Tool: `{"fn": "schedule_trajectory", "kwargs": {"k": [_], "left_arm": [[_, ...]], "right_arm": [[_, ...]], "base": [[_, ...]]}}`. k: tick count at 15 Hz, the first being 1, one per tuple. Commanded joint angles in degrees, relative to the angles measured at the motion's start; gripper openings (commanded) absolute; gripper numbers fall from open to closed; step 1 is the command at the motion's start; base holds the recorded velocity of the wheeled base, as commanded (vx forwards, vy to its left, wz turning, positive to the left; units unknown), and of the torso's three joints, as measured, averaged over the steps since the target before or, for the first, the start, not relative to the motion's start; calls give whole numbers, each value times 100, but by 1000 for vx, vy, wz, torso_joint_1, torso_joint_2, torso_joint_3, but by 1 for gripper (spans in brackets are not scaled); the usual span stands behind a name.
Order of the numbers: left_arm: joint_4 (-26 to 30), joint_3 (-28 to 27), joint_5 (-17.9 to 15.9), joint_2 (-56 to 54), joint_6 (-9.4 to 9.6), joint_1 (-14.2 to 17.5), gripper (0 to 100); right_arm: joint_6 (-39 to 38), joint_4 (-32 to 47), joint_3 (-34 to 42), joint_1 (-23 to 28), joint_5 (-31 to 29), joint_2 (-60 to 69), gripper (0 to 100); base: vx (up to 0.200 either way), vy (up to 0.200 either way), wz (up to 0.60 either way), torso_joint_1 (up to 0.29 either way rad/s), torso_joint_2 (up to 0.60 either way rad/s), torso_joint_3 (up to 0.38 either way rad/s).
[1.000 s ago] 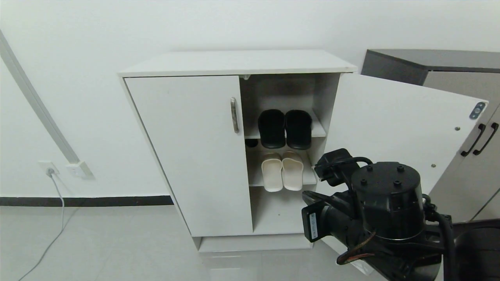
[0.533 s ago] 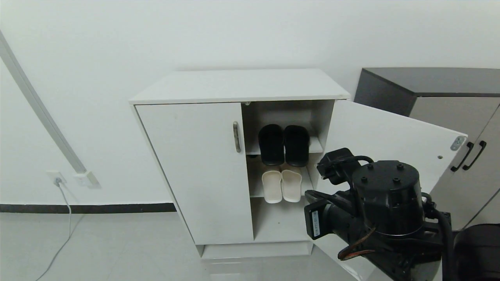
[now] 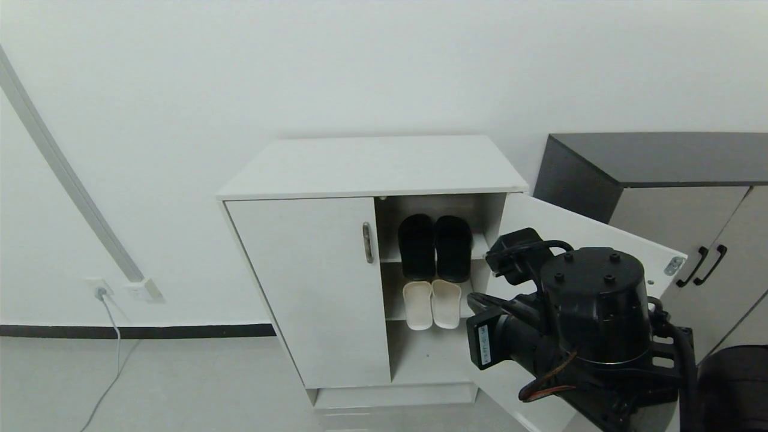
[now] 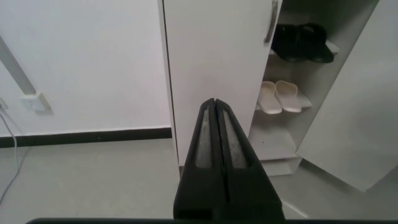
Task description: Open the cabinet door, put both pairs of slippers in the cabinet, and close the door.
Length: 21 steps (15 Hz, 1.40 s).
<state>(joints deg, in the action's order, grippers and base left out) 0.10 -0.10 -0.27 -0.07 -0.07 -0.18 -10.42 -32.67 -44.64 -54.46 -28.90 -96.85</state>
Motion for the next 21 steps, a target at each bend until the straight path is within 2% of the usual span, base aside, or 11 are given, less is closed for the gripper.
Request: {"fn": "schedule_trajectory", "kwargs": {"k": [1,13,19,21], "left_arm": [[-1,1,0,7,-1,1,0],[-1,1,0,7,-1,1,0],[-1,1,-8,7,7,1,0],[-1,1,-8,7,7,1,0]], "right_arm": [[5,-2,-1,-4,-1,-9,0],[-4,-11,17,67,-1,0,0],[75,-20,52,75,-1,26,0],[75,-20,52,93,-1,35,0]], "base": [[0,0,0,207,-520,-315],[0,0,0,236,-553,-314],[0,0,0,17,-27,-19],[0,0,-600,5,0,-2]]}}
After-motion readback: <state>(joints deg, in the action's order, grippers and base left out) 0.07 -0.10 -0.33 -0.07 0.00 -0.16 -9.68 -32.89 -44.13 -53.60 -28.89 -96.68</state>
